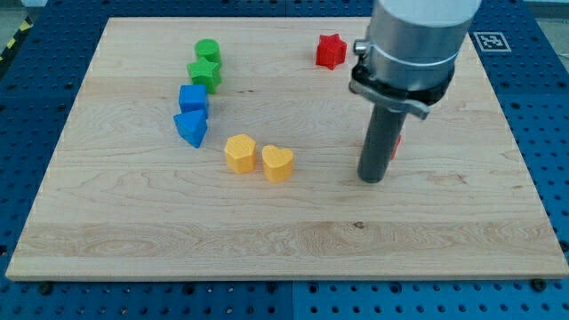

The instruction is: Slide the yellow heart towards the red circle

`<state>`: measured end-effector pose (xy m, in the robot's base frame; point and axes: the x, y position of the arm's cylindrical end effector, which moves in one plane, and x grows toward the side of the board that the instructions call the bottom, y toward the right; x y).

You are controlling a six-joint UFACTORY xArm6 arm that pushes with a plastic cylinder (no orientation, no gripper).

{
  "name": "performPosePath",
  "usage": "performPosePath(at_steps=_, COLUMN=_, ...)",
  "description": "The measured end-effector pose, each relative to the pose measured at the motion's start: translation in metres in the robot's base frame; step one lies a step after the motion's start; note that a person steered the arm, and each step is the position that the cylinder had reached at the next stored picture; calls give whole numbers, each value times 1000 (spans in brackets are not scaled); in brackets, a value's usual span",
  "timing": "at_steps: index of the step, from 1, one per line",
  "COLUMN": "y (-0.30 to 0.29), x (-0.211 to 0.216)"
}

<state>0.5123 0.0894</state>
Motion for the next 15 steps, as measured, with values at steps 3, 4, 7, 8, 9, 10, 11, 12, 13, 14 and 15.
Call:
performPosePath(at_steps=3, y=-167, x=6)
performPosePath(at_steps=4, y=-196, x=3)
performPosePath(at_steps=7, y=-138, x=-10)
performPosePath(at_steps=8, y=-113, x=-10)
performPosePath(at_steps=9, y=-97, x=-10)
performPosePath(at_steps=10, y=-88, x=-10)
performPosePath(at_steps=11, y=-84, x=-11)
performPosePath(at_steps=12, y=-84, x=-25)
performPosePath(at_steps=13, y=-80, x=-37)
performPosePath(at_steps=14, y=-73, x=-37)
performPosePath(at_steps=15, y=-72, x=-20)
